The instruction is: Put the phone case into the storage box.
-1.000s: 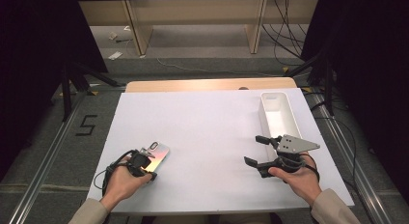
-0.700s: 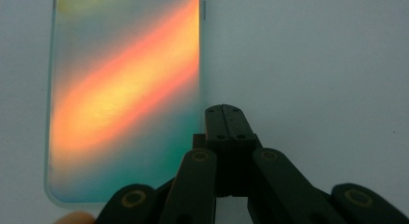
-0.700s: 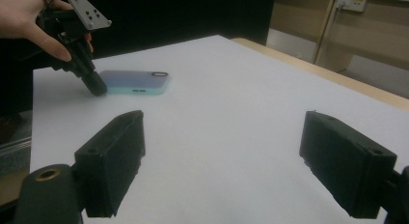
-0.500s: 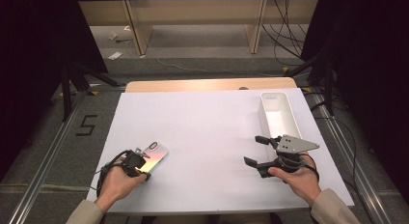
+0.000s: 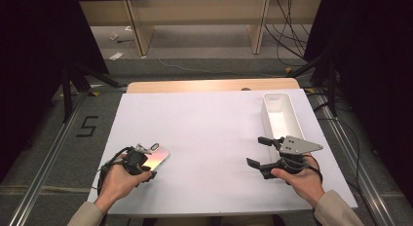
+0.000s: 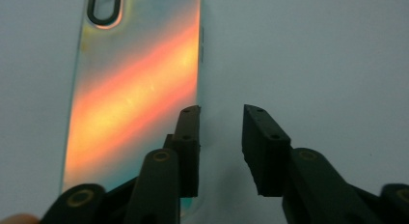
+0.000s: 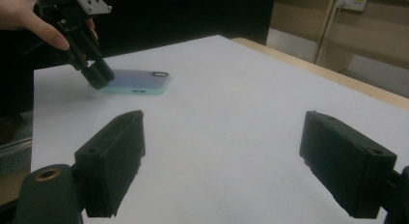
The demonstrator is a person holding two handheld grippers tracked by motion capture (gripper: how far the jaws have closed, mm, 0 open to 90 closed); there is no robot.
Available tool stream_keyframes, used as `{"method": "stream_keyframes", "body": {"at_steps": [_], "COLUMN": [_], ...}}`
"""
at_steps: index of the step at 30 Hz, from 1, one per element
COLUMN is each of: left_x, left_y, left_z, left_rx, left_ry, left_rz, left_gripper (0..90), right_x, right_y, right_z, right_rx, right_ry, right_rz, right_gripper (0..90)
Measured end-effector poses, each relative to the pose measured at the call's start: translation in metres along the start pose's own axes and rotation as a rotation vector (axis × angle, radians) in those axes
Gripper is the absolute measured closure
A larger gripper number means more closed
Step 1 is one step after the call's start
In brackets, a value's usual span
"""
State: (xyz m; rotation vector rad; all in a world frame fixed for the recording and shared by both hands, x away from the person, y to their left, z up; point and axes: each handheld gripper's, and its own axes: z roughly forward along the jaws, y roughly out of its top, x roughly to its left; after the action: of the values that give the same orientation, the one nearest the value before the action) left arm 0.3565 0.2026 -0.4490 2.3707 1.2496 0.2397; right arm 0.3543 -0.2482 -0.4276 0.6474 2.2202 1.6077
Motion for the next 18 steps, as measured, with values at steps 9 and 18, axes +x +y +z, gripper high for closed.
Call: {"method": "stream_keyframes", "body": {"at_steps": [9, 18], "left_x": [0.009, 0.021], "left_y": [0.006, 0.022], "left_z": [0.009, 0.016], "left_rx": [0.027, 0.072], "left_ry": [0.087, 0.095], "left_rz": [0.051, 0.059], "left_gripper": [14.7, 3.2], "right_x": [0.0, 0.0], "right_y": [0.0, 0.0], "right_z": [0.0, 0.0], "right_rx": [0.0, -0.001], "right_ry": [0.0, 0.001], "right_rz": [0.002, 0.002], "right_gripper": [17.0, 17.0]}}
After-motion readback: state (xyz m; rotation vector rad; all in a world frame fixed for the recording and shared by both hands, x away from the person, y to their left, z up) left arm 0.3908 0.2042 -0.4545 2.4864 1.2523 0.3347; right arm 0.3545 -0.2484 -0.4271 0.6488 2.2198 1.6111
